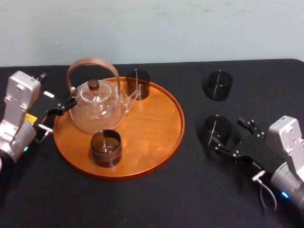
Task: Pick up the glass from the table and place it on the tray.
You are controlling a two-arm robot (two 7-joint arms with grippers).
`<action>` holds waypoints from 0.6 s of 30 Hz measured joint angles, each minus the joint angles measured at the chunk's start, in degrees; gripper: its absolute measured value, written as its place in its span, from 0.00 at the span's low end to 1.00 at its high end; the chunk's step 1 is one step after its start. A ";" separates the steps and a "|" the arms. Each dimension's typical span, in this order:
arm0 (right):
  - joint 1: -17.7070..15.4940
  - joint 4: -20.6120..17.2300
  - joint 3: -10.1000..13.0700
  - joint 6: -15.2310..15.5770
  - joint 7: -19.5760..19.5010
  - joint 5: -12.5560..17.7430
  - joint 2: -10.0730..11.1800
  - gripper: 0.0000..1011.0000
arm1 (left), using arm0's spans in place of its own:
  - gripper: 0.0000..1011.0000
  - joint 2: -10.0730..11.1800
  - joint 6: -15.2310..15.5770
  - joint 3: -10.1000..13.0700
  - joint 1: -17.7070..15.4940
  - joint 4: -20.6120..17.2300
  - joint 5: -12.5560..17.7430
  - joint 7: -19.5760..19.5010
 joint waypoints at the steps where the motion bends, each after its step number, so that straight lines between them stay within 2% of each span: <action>1: 0.00 0.12 0.00 0.03 0.13 -0.05 -0.14 0.99 | 1.00 0.00 0.00 0.00 0.00 0.00 0.00 0.00; 18: 0.40 2.82 0.69 0.34 2.73 -1.30 -2.66 0.99 | 1.00 0.00 0.00 0.00 0.00 0.00 0.00 0.00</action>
